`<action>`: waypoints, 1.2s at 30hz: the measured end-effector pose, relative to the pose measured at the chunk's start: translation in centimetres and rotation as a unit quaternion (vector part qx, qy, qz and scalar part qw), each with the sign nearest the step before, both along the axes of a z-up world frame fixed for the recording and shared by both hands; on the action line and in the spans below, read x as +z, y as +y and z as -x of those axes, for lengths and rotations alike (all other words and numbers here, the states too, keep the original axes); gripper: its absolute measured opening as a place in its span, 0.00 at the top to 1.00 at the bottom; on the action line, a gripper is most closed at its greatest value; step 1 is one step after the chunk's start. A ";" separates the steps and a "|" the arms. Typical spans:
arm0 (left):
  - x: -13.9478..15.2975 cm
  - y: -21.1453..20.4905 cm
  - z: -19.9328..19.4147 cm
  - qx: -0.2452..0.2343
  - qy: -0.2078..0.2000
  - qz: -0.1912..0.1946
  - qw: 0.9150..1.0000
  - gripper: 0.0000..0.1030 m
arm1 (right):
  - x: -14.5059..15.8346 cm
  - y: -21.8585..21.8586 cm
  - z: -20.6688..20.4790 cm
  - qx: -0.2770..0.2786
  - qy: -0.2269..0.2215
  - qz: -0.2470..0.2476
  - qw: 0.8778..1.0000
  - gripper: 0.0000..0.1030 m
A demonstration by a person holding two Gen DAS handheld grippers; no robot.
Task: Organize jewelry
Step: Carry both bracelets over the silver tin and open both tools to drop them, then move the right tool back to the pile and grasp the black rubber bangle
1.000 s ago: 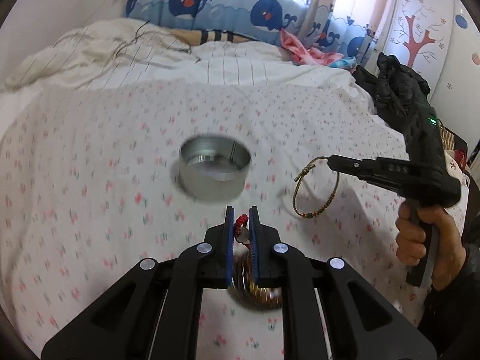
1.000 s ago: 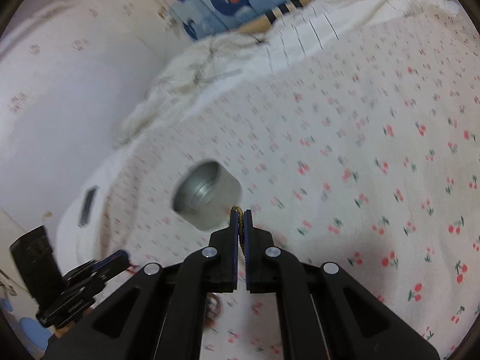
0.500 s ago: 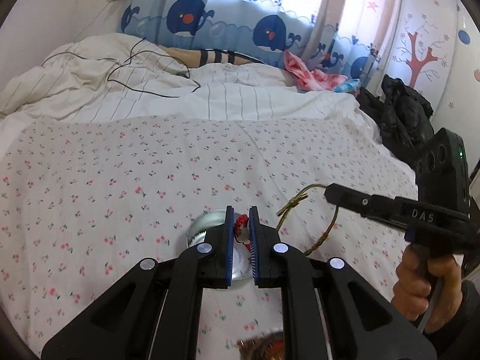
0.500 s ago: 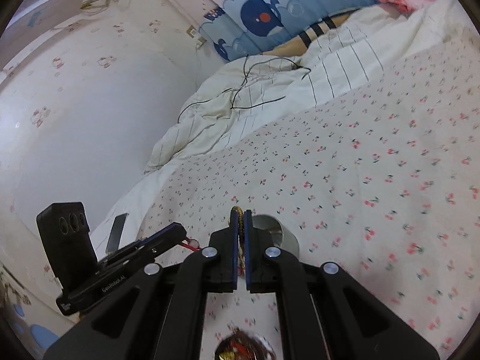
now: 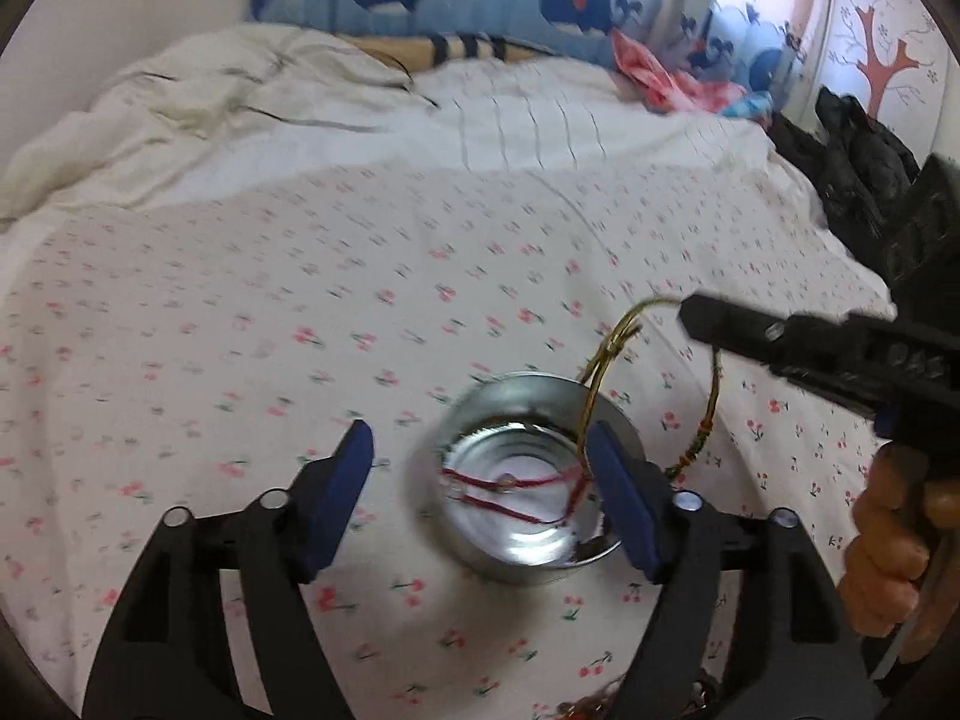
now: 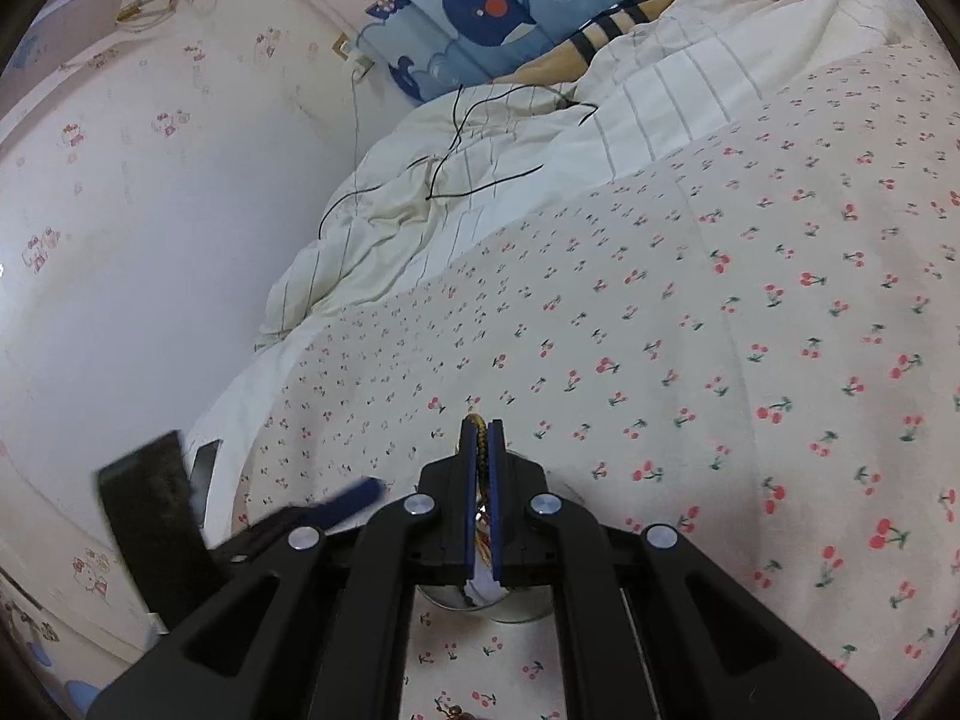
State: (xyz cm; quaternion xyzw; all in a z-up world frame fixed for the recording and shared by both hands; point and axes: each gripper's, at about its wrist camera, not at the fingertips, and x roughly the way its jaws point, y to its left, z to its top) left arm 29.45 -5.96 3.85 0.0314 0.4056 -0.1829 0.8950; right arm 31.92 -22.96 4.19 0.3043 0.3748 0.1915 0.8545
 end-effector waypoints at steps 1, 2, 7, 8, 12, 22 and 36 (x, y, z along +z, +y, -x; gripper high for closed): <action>0.5 0.7 0.5 0.007 -0.006 0.002 1.000 0.29 | -0.1 0.5 -0.2 0.005 0.001 0.003 1.000 0.96; 0.8 1.2 0.7 0.014 -0.009 0.003 1.000 0.26 | -0.1 0.9 -0.4 0.009 0.003 0.004 1.000 0.96; 1.2 4.1 2.3 0.045 -0.013 0.016 0.999 0.21 | -1.4 3.6 -1.2 0.028 0.017 0.027 0.999 0.96; 1.0 4.4 2.5 0.049 -0.011 0.019 0.999 0.21 | -1.8 4.2 -1.4 0.030 0.022 0.034 0.999 0.96; 0.4 5.8 2.8 0.063 0.003 0.036 0.997 0.19 | -2.7 5.9 -2.0 0.026 0.033 0.106 0.993 0.96; -1.2 5.5 4.3 0.058 0.023 0.026 0.998 0.16 | 0.2 6.2 1.1 0.021 -0.035 0.196 0.980 0.31; -3.2 5.2 9.3 0.012 0.070 0.053 0.996 0.15 | -2.5 2.0 12.0 0.092 0.039 0.200 0.975 0.61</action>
